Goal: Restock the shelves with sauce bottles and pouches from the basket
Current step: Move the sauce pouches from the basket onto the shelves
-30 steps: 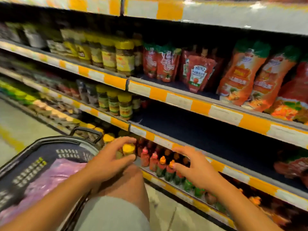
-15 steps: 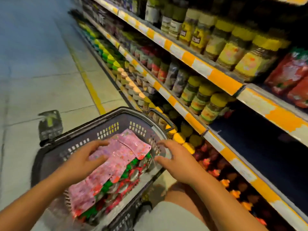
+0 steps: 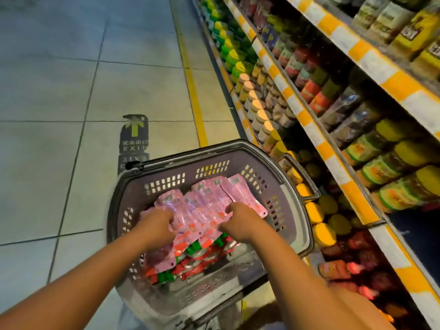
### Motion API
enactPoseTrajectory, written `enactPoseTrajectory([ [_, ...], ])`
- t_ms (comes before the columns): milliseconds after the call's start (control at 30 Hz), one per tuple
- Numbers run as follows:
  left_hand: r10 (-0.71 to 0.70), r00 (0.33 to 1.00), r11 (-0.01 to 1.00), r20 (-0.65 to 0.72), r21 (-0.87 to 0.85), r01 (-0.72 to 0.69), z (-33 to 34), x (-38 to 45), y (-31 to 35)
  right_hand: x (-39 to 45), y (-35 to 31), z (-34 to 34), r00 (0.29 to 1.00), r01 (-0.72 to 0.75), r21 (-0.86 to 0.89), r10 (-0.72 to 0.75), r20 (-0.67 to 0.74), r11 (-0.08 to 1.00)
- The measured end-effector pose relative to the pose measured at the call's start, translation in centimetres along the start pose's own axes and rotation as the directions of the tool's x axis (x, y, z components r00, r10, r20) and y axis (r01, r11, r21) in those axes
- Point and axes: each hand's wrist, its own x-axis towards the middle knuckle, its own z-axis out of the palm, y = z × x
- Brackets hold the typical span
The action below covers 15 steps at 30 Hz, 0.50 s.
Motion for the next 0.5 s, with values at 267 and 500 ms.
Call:
enactPoseTrajectory([
  [267,-0.024,1.0,0.988,-0.016,0.151,0.026,4.3,0.2,3.9,3.1,0.7,4.7,0.989,-0.032,-0.096,0.045,0.139,0.995],
  [500,0.073,0.996,0.954,-0.058,0.294,-0.053,7.8,1.0,5.9,3.6,2.2,5.5,0.969,-0.002,0.126,-0.029,0.244,0.992],
])
